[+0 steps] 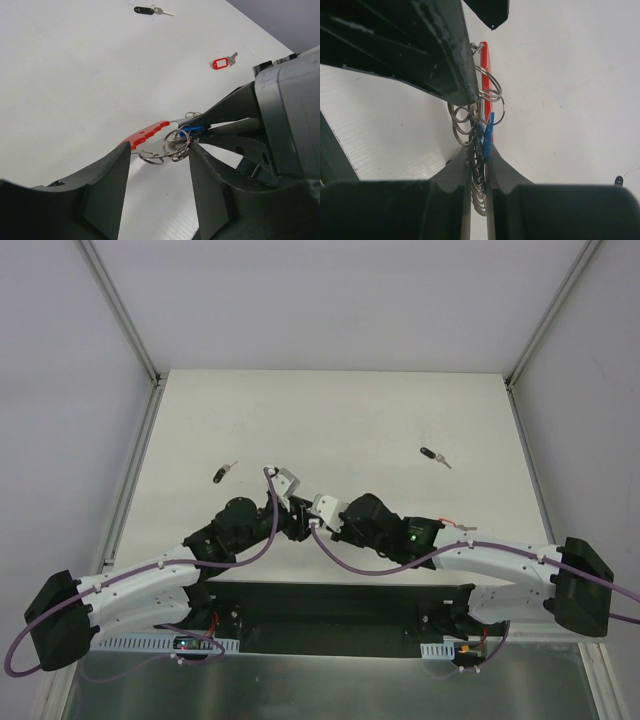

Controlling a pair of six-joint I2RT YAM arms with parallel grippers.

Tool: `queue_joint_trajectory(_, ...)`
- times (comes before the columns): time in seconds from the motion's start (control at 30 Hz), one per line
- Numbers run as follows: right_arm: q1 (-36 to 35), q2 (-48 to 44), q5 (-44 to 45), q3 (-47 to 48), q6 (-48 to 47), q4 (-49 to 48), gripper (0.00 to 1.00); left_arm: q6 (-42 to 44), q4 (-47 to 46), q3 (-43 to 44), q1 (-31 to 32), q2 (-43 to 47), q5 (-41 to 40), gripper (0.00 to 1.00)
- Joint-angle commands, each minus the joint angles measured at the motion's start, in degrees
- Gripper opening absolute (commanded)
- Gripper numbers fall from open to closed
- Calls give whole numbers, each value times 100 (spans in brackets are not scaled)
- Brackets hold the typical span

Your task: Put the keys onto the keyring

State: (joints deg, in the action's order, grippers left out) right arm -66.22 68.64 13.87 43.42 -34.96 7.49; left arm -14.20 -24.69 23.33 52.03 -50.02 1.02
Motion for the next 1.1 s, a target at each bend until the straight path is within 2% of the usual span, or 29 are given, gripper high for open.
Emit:
queue_joint_trajectory(0.0,-84,53,-112,334,7,77,10,232,-589,110,-79,-96,-111,49)
queue_joint_trajectory(0.13,-76,79,-296,404,59,139,9,847,-923,145,-79,-253,425,48)
queue_joint_trajectory(0.33,-84,9,-350,387,103,148,9,1235,-582,286,-79,-333,531,32)
queue_joint_trajectory(0.47,-76,-26,-279,387,103,157,10,1296,-90,330,-88,-219,295,29)
queue_joint_trajectory(0.6,-76,-9,-279,404,112,165,10,1174,130,312,-88,-26,-75,17)
queue_joint_trajectory(0.8,-76,-26,-297,439,147,192,10,735,368,409,-79,19,-812,18)
queue_joint_trajectory(1.07,-84,35,-385,492,200,236,10,1023,500,585,-79,-192,-445,6)
